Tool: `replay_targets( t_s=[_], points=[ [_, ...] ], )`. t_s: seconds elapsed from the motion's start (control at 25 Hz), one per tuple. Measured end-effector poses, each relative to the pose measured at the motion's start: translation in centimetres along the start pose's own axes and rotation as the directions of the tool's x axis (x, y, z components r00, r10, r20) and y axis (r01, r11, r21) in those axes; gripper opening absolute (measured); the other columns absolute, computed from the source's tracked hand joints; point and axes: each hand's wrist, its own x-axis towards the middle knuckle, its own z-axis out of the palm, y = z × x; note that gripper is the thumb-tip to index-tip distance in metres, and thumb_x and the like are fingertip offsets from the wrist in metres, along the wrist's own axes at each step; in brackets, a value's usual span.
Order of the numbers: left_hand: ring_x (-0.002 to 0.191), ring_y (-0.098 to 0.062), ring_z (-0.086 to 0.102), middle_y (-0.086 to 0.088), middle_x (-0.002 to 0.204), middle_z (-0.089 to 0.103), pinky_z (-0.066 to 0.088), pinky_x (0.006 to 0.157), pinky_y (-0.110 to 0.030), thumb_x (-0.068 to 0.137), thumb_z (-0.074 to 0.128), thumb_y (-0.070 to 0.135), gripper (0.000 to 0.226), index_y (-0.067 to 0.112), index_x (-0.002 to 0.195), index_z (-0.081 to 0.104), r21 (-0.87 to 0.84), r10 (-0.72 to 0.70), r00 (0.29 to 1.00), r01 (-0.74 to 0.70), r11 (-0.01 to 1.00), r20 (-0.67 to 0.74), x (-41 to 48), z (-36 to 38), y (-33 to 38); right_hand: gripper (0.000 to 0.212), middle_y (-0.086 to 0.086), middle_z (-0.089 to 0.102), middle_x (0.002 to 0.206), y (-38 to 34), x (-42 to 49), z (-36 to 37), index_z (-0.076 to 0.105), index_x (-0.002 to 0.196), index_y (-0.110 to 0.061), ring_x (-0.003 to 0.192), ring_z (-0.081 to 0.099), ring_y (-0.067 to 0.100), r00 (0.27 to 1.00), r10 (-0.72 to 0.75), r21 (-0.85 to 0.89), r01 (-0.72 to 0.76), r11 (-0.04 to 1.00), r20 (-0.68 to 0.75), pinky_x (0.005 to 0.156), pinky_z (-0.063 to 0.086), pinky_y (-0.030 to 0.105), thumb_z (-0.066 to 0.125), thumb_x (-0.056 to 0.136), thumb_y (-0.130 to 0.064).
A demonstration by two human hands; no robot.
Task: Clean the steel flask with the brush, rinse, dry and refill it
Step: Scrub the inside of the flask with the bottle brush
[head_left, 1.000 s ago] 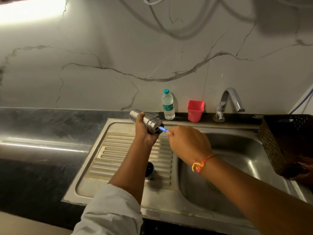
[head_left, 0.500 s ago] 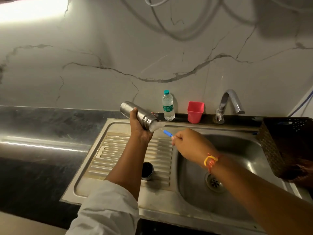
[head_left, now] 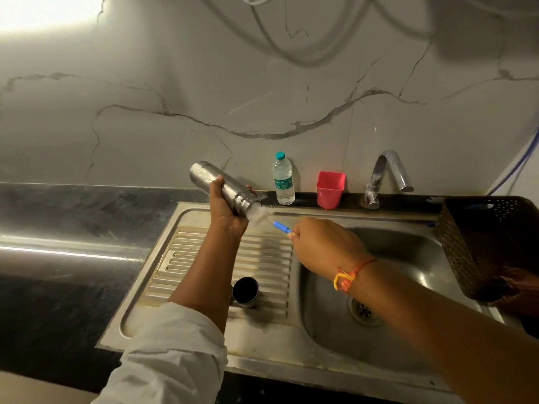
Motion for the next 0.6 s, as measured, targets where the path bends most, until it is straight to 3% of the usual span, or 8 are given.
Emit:
replay_targets(
  t_s=[0.08, 0.2, 0.36, 0.48, 0.6],
  points=[
    [0.08, -0.026, 0.07, -0.013, 0.103, 0.067, 0.061, 0.067, -0.039, 0.084, 0.078, 0.037, 0.063, 0.007, 0.133, 0.053, -0.016, 0.025, 0.999, -0.025, 1.0, -0.028, 0.2, -0.1, 0.4, 0.017, -0.002, 0.054, 0.076, 0.2, -0.5, -0.4, 0.059, 0.091, -0.022, 0.07, 0.054, 0.02, 0.999, -0.027, -0.064, 0.024, 0.998, -0.046, 0.06, 0.039, 0.031, 0.047, 0.101, -0.028],
    [0.086, -0.029, 0.073, -0.015, 0.102, 0.07, 0.062, 0.082, -0.047, 0.09, 0.074, 0.037, 0.042, 0.009, 0.115, 0.055, 0.129, 0.008, 0.999, -0.001, 0.992, -0.049, 0.0, -0.5, -0.6, 0.02, 0.005, 0.063, 0.093, -0.5, -0.3, -0.6, 0.064, 0.106, -0.019, 0.079, 0.055, 0.025, 0.994, -0.049, -0.13, 0.036, 0.991, -0.096, 0.067, 0.038, 0.034, 0.045, 0.1, -0.022],
    [0.091, -0.032, 0.076, -0.016, 0.114, 0.074, 0.063, 0.073, -0.049, 0.089, 0.076, 0.039, 0.061, 0.007, 0.135, 0.052, 0.142, 0.014, 0.99, 0.006, 0.99, -0.143, 0.7, -1.0, 0.8, 0.023, 0.007, 0.067, 0.102, -1.0, -1.3, 0.5, 0.063, 0.114, -0.018, 0.09, 0.063, 0.028, 0.993, -0.099, -0.231, 0.081, 0.97, -0.067, 0.066, 0.038, 0.034, 0.044, 0.1, -0.018],
    [0.083, -0.028, 0.074, -0.016, 0.106, 0.074, 0.06, 0.087, -0.048, 0.092, 0.071, 0.044, 0.053, 0.005, 0.124, 0.054, 0.253, -0.039, 0.989, 0.074, 0.965, -0.142, -0.2, -0.6, -1.0, 0.024, 0.007, 0.066, 0.106, -1.6, -0.3, 0.1, 0.061, 0.119, -0.017, 0.094, 0.063, 0.026, 0.993, -0.075, -0.272, 0.047, 0.961, -0.095, 0.069, 0.042, 0.036, 0.046, 0.1, -0.017],
    [0.082, -0.029, 0.074, -0.017, 0.109, 0.074, 0.062, 0.076, -0.047, 0.095, 0.069, 0.041, 0.051, 0.005, 0.126, 0.052, 0.261, -0.073, 0.986, 0.11, 0.959, -0.148, -0.3, -0.3, -0.8, 0.023, 0.007, 0.066, 0.106, -0.9, -1.0, -0.3, 0.06, 0.117, -0.018, 0.086, 0.06, 0.025, 0.992, -0.108, -0.28, 0.085, 0.956, -0.065, 0.067, 0.041, 0.036, 0.044, 0.101, -0.018]
  ],
)
